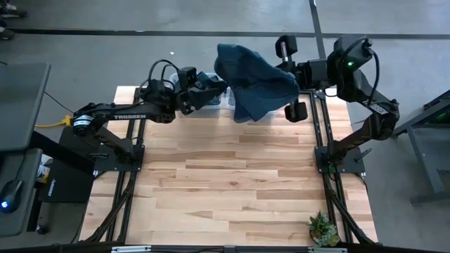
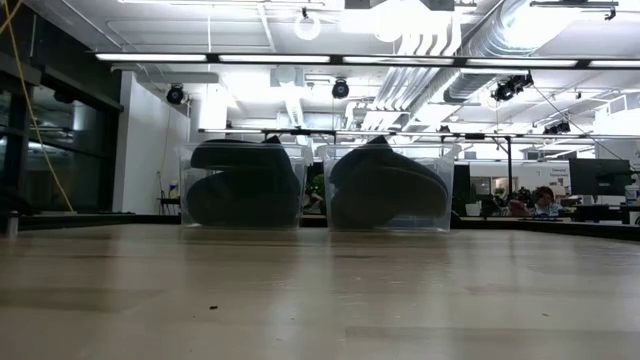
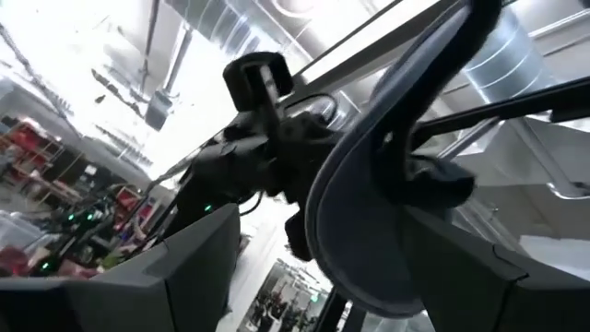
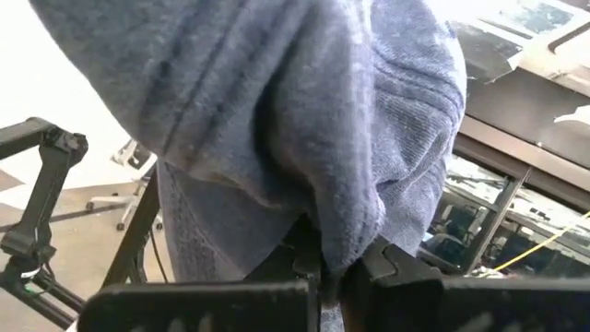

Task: Pick and place caps into container
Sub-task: Put the blue cap into the left transparent container

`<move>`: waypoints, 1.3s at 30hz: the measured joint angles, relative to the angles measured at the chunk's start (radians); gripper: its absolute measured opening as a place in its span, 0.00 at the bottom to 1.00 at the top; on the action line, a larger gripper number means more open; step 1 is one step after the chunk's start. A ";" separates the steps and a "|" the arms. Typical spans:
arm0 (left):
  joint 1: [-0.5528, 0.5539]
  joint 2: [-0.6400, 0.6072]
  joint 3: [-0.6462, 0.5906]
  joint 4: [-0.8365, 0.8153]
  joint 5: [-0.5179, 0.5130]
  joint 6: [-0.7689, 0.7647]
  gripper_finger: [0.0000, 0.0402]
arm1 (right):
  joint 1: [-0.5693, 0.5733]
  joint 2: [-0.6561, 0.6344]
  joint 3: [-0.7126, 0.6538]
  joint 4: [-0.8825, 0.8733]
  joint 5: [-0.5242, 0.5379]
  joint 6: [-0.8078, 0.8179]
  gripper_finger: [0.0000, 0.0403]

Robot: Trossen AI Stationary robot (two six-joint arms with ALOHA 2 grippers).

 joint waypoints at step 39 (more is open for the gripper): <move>-0.001 0.024 0.019 0.120 0.029 0.012 0.60 | -0.078 0.115 0.000 0.071 -0.026 0.096 0.01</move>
